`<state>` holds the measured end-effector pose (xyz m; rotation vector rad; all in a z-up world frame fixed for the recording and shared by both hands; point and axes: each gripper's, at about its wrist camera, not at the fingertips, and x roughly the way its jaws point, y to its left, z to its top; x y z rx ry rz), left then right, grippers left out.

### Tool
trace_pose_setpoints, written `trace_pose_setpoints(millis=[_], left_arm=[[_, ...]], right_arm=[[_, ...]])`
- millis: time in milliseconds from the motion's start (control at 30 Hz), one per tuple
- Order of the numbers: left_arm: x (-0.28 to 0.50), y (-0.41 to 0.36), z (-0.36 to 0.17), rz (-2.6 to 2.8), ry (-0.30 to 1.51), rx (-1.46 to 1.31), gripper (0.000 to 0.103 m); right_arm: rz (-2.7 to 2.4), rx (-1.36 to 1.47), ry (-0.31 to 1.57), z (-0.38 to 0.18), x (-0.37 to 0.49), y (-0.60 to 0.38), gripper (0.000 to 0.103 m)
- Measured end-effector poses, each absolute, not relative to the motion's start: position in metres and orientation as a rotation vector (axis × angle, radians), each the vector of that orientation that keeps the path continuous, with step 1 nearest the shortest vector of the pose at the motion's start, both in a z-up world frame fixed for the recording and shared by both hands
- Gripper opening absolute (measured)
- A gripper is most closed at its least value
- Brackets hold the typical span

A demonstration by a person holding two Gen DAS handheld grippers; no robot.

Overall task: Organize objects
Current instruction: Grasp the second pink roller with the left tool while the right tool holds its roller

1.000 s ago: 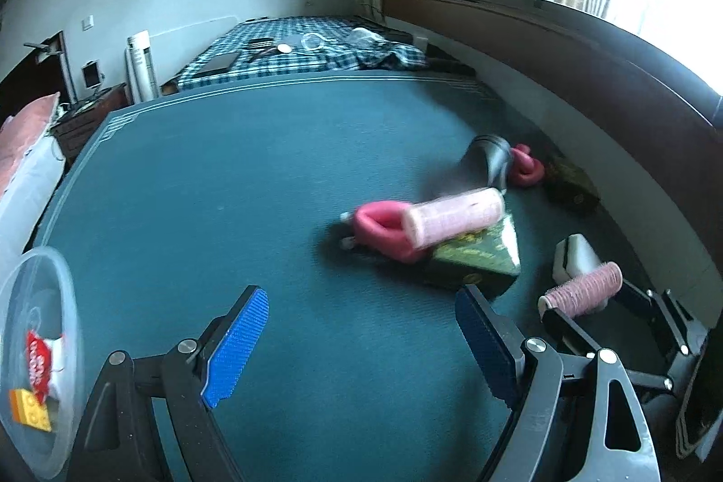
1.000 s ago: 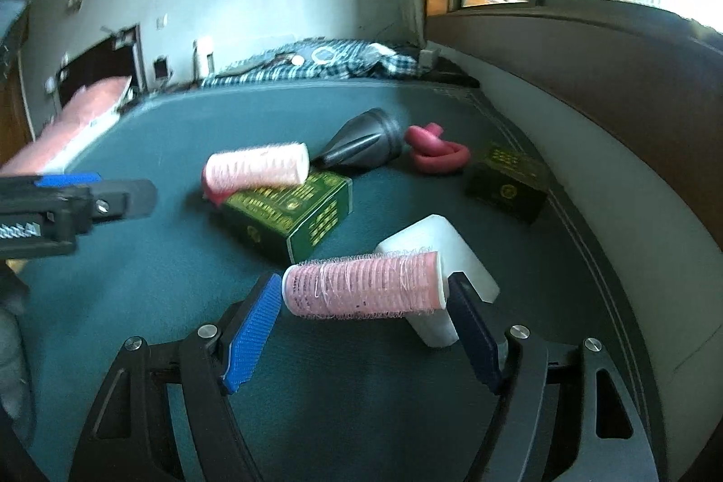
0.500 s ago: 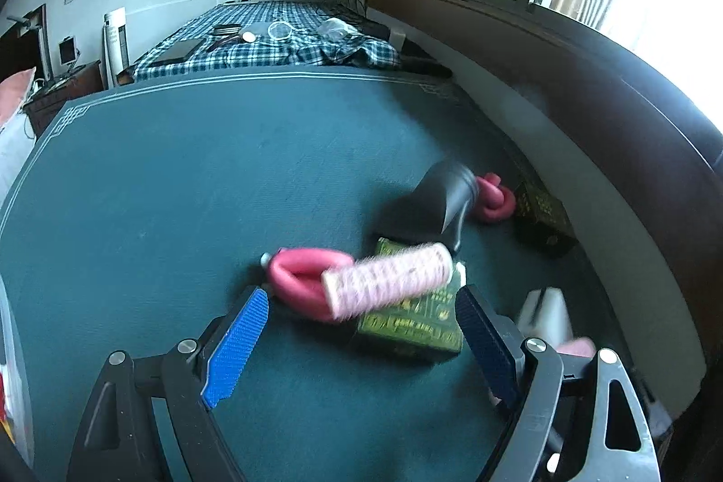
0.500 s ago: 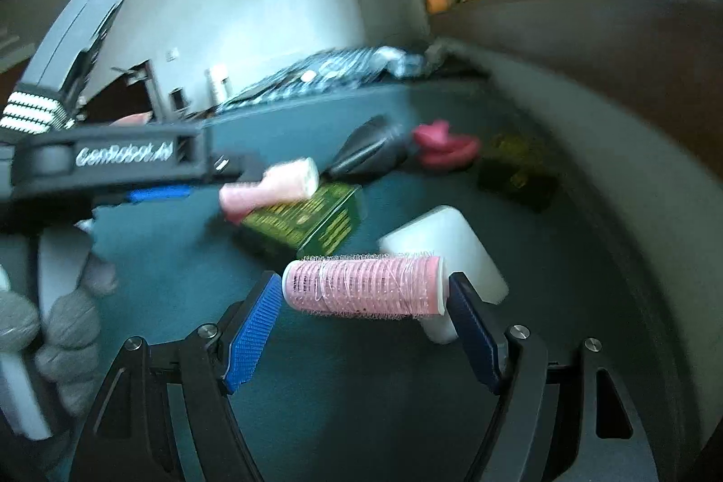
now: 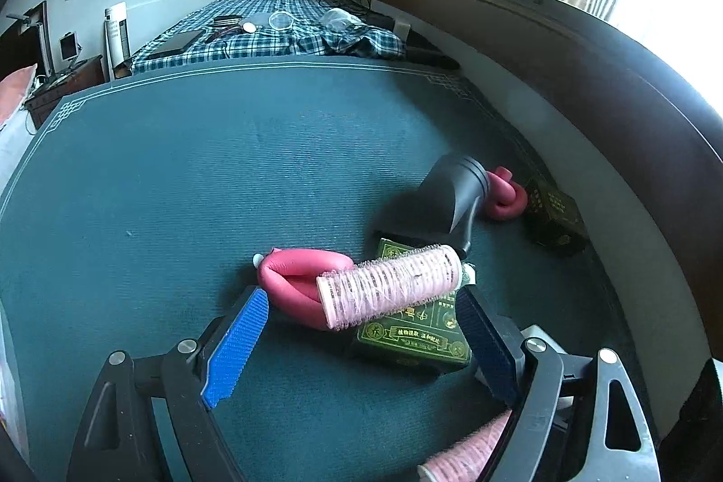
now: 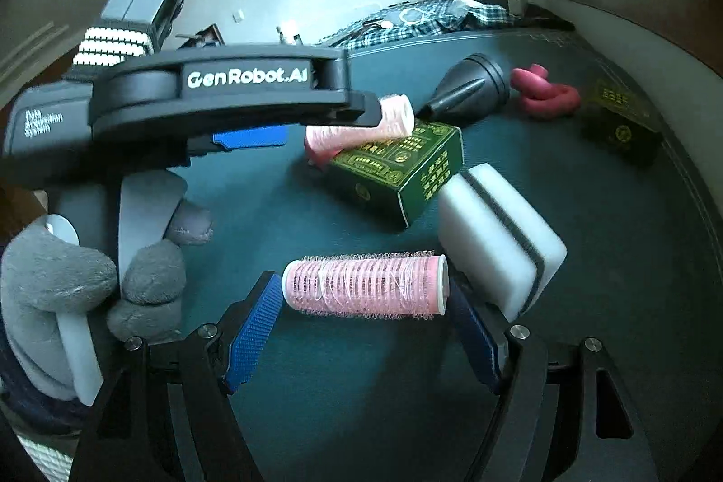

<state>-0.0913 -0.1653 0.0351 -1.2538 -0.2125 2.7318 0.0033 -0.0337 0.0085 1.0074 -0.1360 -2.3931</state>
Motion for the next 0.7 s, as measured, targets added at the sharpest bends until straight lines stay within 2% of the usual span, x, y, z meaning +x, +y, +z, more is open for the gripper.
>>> trace_pose_setpoints(millis=[500,567,633,700], left_arm=[[-0.103,-0.148,0.03,2.746,-0.187,-1.259,0.088],[-0.105,-0.151,0.027,2.747,-0.199,-1.261,0.085],[-0.106,-0.152,0.025,2.75,-0.2,-1.261,0.076],[-0.104,-0.155,0.024,2.749,-0.197,-1.256,0.076]], right_arm=[[-2.356,0.944,-0.162,0.015,0.009,-0.032,0.075],[-2.344,0.935,-0.16,0.016,0.009,-0.034,0.075],[-2.344,0.935,-0.15,0.015,0.007,-0.036,0.075],[-2.345,0.936,-0.149,0.015,0.006,-0.036,0.075]])
